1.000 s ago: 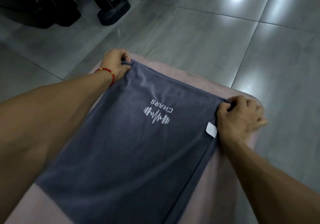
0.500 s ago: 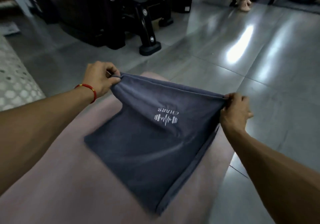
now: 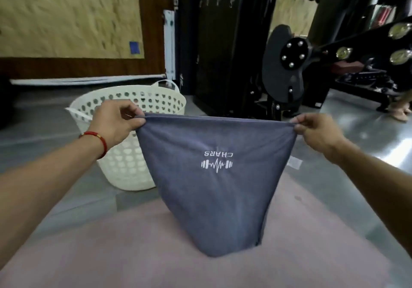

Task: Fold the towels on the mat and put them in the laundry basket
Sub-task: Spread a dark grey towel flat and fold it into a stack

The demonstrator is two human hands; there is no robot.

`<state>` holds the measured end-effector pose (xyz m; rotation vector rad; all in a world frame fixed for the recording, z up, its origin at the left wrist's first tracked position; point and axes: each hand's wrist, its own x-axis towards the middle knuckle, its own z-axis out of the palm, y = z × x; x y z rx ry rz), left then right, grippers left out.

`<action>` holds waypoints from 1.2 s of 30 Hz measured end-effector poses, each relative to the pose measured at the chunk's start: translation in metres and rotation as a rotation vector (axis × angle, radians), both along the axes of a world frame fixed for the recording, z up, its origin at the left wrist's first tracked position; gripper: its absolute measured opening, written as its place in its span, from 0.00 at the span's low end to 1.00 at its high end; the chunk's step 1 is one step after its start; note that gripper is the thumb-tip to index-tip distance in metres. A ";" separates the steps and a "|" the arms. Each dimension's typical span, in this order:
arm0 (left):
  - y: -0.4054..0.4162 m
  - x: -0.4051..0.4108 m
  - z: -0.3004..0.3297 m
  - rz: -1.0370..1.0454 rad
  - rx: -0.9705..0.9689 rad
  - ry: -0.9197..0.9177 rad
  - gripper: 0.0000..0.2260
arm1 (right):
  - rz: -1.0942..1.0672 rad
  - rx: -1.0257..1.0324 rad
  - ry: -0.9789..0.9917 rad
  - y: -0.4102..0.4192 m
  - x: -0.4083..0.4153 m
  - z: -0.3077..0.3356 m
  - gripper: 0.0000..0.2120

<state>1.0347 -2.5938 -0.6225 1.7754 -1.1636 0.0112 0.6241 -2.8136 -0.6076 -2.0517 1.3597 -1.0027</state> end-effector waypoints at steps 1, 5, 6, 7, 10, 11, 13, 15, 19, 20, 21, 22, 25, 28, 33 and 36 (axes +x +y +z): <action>0.015 0.010 0.003 0.030 -0.007 0.003 0.11 | 0.041 0.008 -0.006 0.006 0.011 0.005 0.11; 0.074 0.030 0.013 0.135 -0.015 0.029 0.11 | 0.161 -0.029 -0.051 0.017 0.053 0.007 0.11; 0.085 0.032 0.015 0.153 -0.013 0.015 0.10 | 0.185 -0.034 -0.059 0.020 0.062 0.005 0.11; 0.096 0.034 0.017 0.172 -0.002 -0.006 0.09 | 0.197 -0.035 -0.076 0.022 0.071 0.003 0.10; 0.125 0.034 0.021 0.251 0.067 -0.088 0.09 | 0.252 -0.024 -0.155 0.032 0.095 0.001 0.07; 0.134 0.035 0.022 0.272 0.104 -0.113 0.09 | 0.280 -0.017 -0.163 0.035 0.102 -0.001 0.08; 0.150 0.035 0.023 0.296 0.184 -0.158 0.13 | 0.333 -0.025 -0.132 0.040 0.113 -0.005 0.11; 0.163 0.034 0.024 0.334 0.254 -0.213 0.15 | 0.384 -0.020 -0.085 0.044 0.122 -0.005 0.12; 0.177 0.036 0.027 0.385 0.287 -0.157 0.08 | 0.419 -0.039 -0.046 0.039 0.131 -0.004 0.12; 0.177 0.039 0.025 0.396 0.276 -0.098 0.07 | 0.396 -0.054 -0.029 0.035 0.134 -0.006 0.12; 0.175 0.044 0.021 0.413 0.271 -0.042 0.07 | 0.369 -0.061 -0.028 0.031 0.139 -0.013 0.11; 0.170 0.046 0.015 0.429 0.274 0.015 0.06 | 0.342 -0.048 -0.034 0.028 0.145 -0.021 0.10; 0.150 0.048 -0.013 0.448 0.260 0.238 0.04 | 0.289 0.166 -0.118 0.020 0.168 -0.060 0.08; 0.134 0.051 -0.035 0.486 0.203 0.208 0.04 | 0.313 0.266 -0.239 0.018 0.183 -0.086 0.11; 0.157 0.037 -0.046 0.467 0.079 -0.032 0.07 | 0.420 0.250 -0.400 0.039 0.152 -0.068 0.12; 0.195 0.009 -0.088 0.395 0.137 -0.018 0.07 | 0.502 0.380 -0.365 0.062 0.109 -0.092 0.08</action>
